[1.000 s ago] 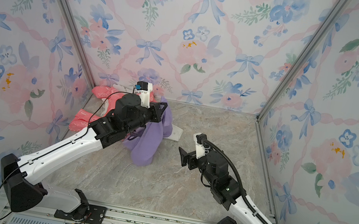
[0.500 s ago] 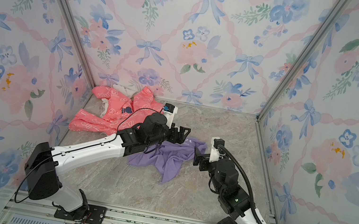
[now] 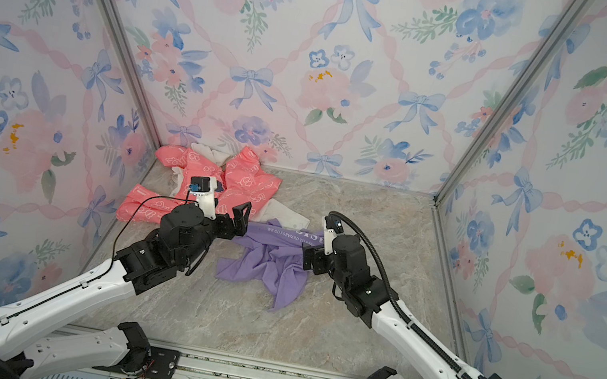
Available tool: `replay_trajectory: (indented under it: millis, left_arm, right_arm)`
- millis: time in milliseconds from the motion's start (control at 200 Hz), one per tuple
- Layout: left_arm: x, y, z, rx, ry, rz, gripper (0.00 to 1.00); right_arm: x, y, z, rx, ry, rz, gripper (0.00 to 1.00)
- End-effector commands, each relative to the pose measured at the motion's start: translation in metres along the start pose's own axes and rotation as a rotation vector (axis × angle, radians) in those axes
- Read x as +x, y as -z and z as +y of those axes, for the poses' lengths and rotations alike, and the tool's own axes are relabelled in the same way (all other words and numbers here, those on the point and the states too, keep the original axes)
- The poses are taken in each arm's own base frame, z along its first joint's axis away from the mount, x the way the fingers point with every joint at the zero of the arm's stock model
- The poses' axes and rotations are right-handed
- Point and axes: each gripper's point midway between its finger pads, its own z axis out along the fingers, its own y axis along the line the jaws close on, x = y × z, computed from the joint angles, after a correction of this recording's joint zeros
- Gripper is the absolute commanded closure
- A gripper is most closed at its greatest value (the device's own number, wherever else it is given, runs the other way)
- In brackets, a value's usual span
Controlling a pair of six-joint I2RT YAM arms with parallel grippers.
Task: Pick out a specific cloth from the pile
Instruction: 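Grasp the lavender shirt with the right gripper while the left gripper withdraws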
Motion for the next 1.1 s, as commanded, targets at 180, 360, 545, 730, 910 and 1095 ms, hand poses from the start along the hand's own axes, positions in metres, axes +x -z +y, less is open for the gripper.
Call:
replay_trajectory:
  millis: [180, 360, 545, 730, 910, 1095]
  left_arm:
    - [-0.007, 0.039, 0.056, -0.156, -0.146, -0.093, 0.02]
    - [0.006, 0.044, 0.071, -0.199, -0.218, -0.086, 0.02]
    - [0.020, 0.040, 0.075, -0.213, -0.250, -0.057, 0.02]
    - [0.032, 0.035, 0.078, -0.220, -0.270, -0.026, 0.02]
    - [0.033, 0.037, 0.083, -0.233, -0.272, -0.031, 0.02]
    - [0.031, 0.041, 0.087, -0.246, -0.264, -0.047, 0.02]
  right_arm:
    - [-0.001, -0.080, 0.045, -0.116, 0.044, 0.186, 0.01]
    - [0.021, -0.129, 0.055, -0.132, 0.070, 0.327, 0.08]
    - [0.037, -0.160, 0.047, -0.129, 0.056, 0.406, 0.13]
    - [0.055, -0.179, 0.041, -0.129, 0.046, 0.464, 0.25]
    - [0.061, -0.190, 0.039, -0.132, 0.032, 0.478, 0.58]
    - [0.045, -0.190, 0.035, -0.136, 0.003, 0.433, 0.93]
